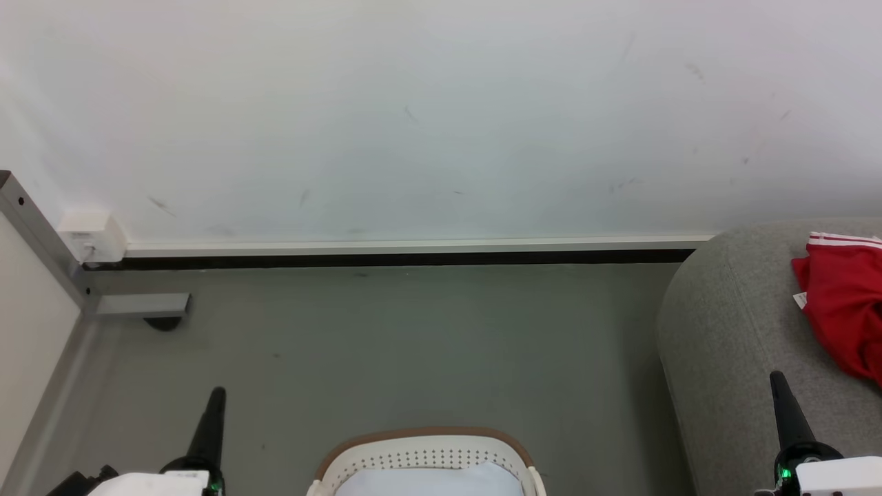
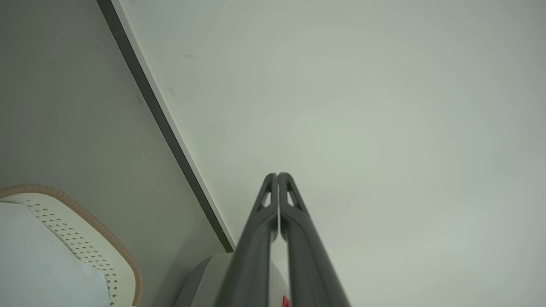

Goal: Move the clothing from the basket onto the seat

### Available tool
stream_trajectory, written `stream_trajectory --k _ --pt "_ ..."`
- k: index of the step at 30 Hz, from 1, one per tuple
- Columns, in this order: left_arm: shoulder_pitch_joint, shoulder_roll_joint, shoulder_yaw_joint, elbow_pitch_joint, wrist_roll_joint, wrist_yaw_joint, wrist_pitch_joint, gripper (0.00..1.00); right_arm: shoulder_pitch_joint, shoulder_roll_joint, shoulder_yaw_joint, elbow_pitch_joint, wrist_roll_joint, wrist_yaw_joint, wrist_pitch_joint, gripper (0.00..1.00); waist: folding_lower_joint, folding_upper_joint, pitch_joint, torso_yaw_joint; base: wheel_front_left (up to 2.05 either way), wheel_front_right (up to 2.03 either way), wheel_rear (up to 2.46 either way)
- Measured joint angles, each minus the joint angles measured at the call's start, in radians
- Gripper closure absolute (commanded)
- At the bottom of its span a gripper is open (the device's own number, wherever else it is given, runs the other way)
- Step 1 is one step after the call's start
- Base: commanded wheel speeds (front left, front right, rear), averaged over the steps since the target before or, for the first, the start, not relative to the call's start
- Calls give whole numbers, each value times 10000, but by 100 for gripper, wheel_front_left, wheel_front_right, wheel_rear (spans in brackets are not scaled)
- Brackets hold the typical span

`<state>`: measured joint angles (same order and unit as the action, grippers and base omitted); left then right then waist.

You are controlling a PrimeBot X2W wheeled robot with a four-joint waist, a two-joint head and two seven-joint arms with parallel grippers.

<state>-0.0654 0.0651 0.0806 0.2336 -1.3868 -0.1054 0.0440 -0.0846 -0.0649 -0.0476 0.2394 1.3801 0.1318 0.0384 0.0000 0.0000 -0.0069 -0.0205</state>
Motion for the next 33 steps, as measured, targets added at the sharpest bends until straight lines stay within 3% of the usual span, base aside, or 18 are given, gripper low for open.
stream_trajectory --k 33 --pt "-348 -148 295 109 -2000 -219 633 100 -156 69 -522 33 2094 0 617 100 1 0 90 182 0 0 0"
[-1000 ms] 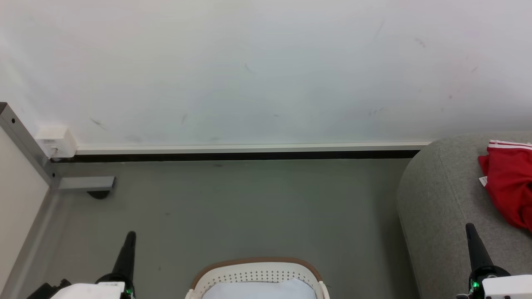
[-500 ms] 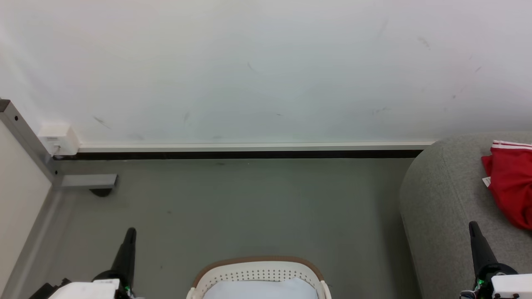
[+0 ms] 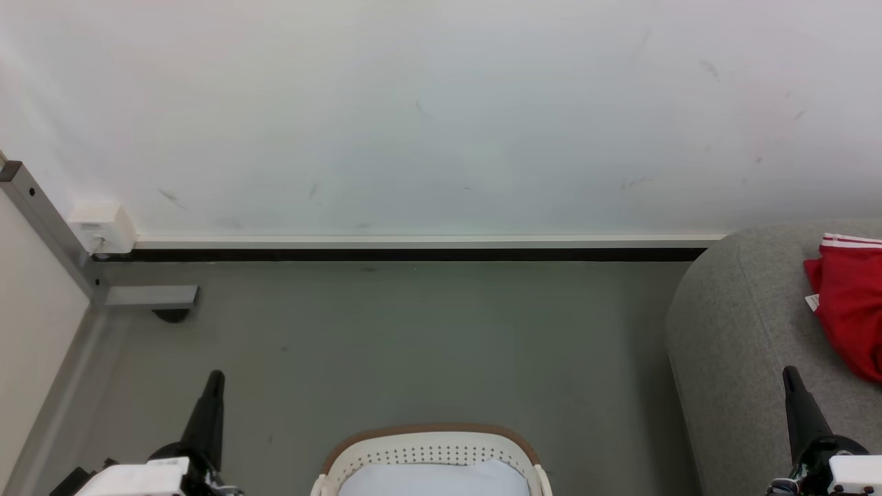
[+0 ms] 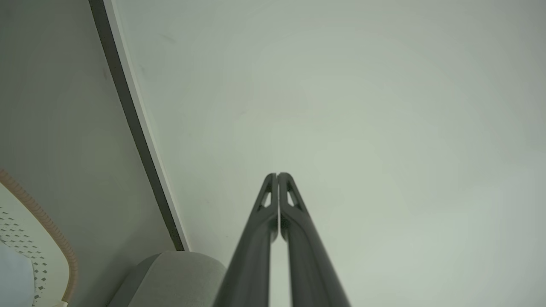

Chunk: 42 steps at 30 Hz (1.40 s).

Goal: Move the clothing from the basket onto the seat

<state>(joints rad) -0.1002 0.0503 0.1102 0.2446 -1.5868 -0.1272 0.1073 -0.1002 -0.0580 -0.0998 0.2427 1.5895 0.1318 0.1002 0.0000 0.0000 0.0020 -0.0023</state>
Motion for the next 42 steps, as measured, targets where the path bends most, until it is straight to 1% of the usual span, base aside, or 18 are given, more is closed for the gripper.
stream_trajectory --k 5,42 --pt "-44 -13 36 10 -182 -15 69 100 -10 10 -58 4 299 0 59 100 0 0 11 24 0 0 0" --pt "-48 -15 38 12 -184 -17 69 100 -14 38 -92 6 295 0 123 100 0 0 11 23 0 0 0"
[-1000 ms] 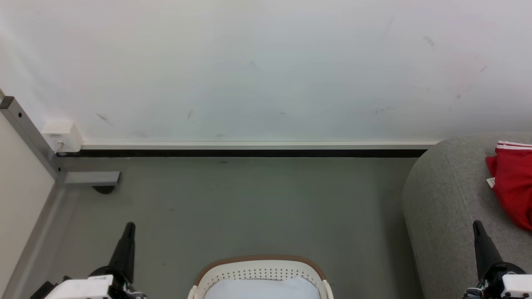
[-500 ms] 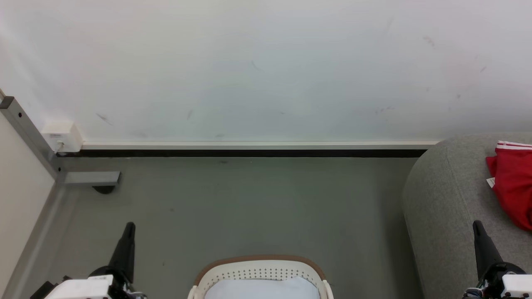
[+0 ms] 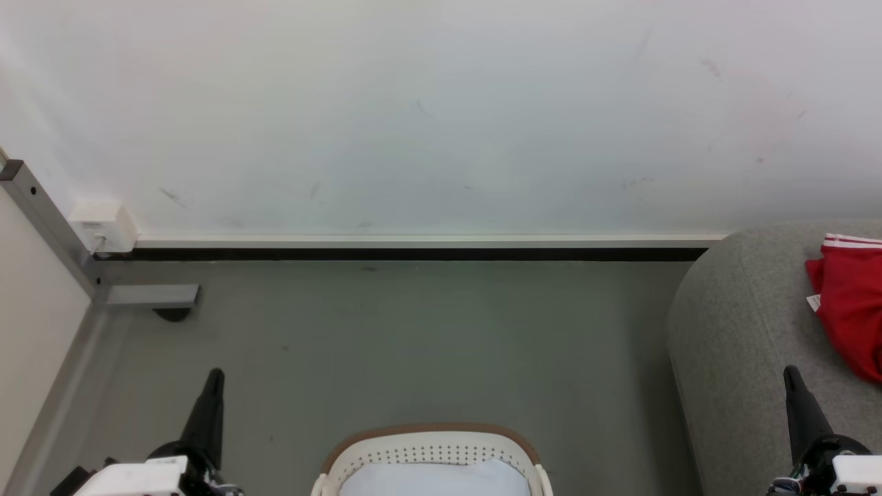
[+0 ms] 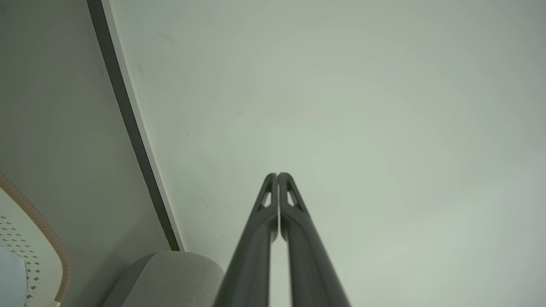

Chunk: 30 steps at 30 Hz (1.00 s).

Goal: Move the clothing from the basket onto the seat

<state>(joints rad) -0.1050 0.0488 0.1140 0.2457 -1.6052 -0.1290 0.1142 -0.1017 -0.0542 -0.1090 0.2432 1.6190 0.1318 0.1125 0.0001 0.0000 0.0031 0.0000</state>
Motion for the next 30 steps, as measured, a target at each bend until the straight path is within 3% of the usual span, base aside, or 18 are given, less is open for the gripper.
stream_trajectory --k 30 --pt "0 0 0 0 0 0 0 100 -1 12 -19 2 -4 0 6 100 0 0 0 0 0 0 0"
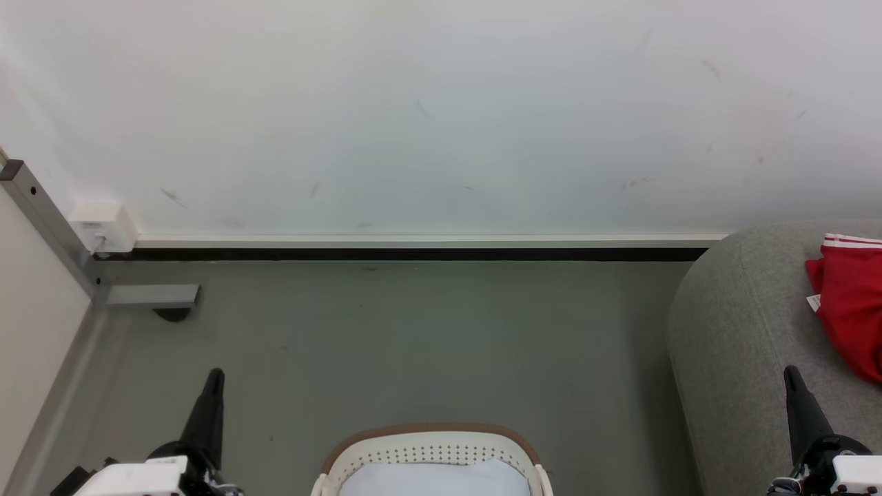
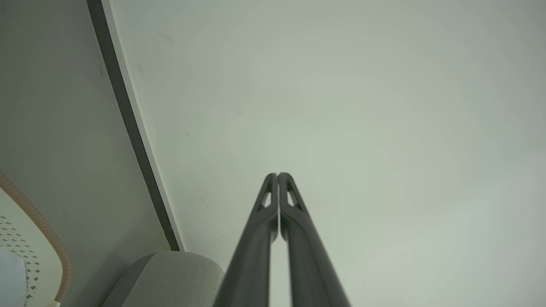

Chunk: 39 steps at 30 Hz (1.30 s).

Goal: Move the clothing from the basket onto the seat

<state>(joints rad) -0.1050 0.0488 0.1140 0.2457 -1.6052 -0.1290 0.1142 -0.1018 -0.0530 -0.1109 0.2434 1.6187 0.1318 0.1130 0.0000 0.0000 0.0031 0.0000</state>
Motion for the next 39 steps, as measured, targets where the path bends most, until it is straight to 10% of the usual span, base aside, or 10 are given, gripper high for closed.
stream_trajectory --k 39 --pt "0 0 0 0 0 0 0 100 -1 13 -15 0 -12 0 4 100 0 0 0 0 0 0 0"
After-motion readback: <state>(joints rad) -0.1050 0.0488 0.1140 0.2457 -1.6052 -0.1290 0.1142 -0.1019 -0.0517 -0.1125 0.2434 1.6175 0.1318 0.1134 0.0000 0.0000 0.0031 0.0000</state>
